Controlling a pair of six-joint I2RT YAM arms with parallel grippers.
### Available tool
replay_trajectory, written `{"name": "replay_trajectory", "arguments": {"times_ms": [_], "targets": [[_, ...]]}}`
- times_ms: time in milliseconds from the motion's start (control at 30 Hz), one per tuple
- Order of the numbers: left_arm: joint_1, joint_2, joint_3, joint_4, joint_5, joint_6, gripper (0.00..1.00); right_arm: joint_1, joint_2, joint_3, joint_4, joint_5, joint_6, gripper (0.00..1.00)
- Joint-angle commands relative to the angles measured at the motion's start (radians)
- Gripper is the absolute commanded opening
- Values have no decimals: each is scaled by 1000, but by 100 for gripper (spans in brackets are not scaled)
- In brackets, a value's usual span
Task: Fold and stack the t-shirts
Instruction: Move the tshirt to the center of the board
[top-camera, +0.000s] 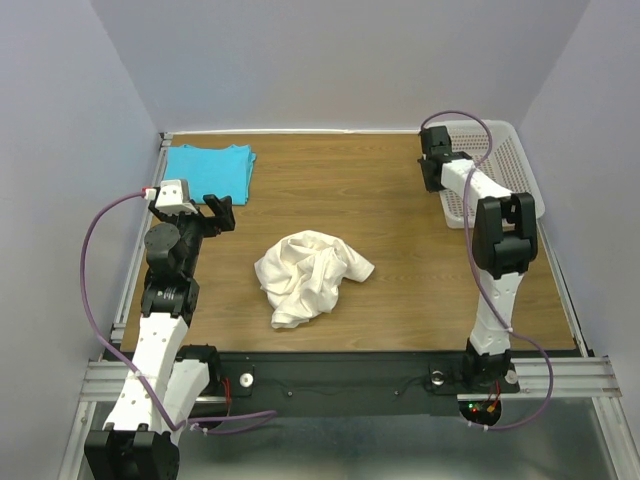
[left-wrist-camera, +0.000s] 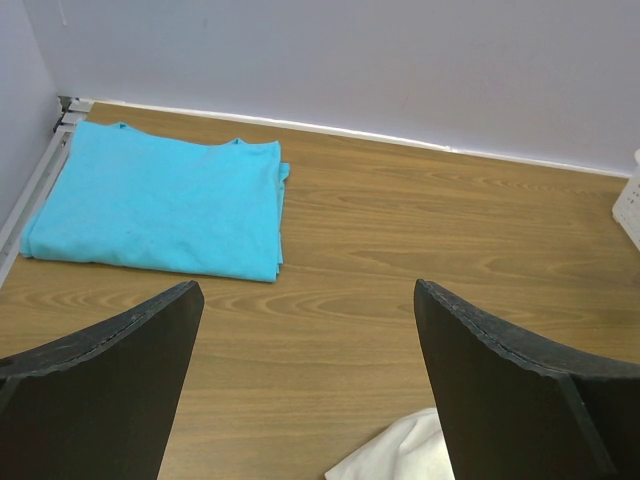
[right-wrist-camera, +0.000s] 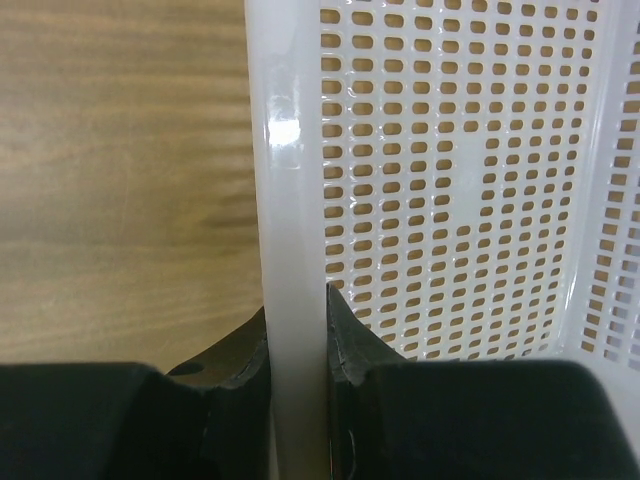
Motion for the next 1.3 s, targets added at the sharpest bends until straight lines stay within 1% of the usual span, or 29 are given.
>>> {"name": "replay_trajectory", "arguments": {"times_ms": [0,67,233,333,600,767,867,900,933,967,1000,1033,1067,1100,1133,1167,1267], "targets": [[-5,-13,2,59,9,-1,99,-22,49,101,77,37,-27,8],[-6,-13,2,59,9,-1,99,-44,65,126,77,34,-41,6],[-6,-6,2,64,14,-1,99,-94,111,201,79,34,-62,6],[-6,-3,4,62,17,-1,99,-124,128,229,80,-1,-79,6],[-6,-13,0,59,16,-1,99,-144,178,281,80,-53,-119,9],[-6,-11,-1,61,16,-1,99,-144,203,304,80,-64,-148,13],[-6,-12,0,59,19,-1,99,-145,215,316,80,-57,-154,22],[-6,-13,0,61,17,-1,99,-144,218,321,82,-46,-154,29],[-6,-13,-1,61,16,-1,99,-145,217,321,80,-44,-156,34],[-6,-14,-1,59,16,-1,99,-145,212,319,80,-44,-159,36],[-6,-13,-1,59,16,-1,99,-144,205,316,80,-49,-160,44],[-6,-13,-1,61,16,1,99,-144,197,312,80,-52,-162,48],[-6,-13,0,61,16,1,99,-145,177,308,80,-55,-163,52],[-6,-13,0,61,17,-1,99,-145,165,308,80,-61,-165,53],[-6,-14,0,61,20,-1,99,-144,137,307,80,-66,-165,60],[-5,-14,0,62,22,-1,99,-145,122,307,80,-70,-166,61],[-6,-13,0,65,39,-6,99,-145,42,299,80,-95,-177,71]]}}
